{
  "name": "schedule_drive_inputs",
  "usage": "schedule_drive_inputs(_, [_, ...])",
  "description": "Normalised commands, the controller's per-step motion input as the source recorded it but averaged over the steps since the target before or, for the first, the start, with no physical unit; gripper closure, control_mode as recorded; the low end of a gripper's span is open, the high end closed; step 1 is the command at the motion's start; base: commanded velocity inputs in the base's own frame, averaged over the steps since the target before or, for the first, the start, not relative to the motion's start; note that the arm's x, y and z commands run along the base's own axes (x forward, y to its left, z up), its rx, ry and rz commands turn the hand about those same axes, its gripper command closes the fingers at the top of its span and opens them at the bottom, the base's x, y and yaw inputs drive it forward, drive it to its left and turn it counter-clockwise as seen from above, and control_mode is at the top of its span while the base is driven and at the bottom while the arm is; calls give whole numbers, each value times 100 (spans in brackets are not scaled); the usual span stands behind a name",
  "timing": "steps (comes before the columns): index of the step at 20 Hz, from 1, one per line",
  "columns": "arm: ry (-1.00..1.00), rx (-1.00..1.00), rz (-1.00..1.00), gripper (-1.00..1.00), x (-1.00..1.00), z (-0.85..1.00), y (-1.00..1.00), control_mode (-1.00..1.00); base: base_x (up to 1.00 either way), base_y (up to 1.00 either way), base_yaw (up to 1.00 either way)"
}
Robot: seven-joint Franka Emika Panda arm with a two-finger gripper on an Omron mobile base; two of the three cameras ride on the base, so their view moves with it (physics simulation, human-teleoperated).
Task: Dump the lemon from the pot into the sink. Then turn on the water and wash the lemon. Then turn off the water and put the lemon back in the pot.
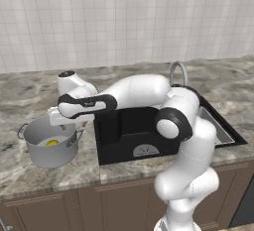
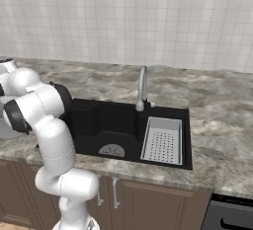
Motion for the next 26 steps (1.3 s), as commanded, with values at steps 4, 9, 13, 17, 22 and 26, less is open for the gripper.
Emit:
schedule_drive_inputs(4, [0,0,-7,-100,1,-21,0,-100,0,0,0])
schedule_drive_inputs(9, [0,0,-9,-100,0,-14,0,-100,0,0,0])
schedule_drive_inputs(13, [0,-1,-11,-100,0,0,0,-100,0,0,0])
schedule_drive_inputs(17, [0,0,-11,-100,-4,0,-17,-100,0,0,0])
schedule_drive_inputs(22, [0,0,-6,-100,-14,0,-31,-100,0,0,0])
schedule_drive_inputs(26, [0,0,0,-100,0,-16,-3,-100,0,0,0])
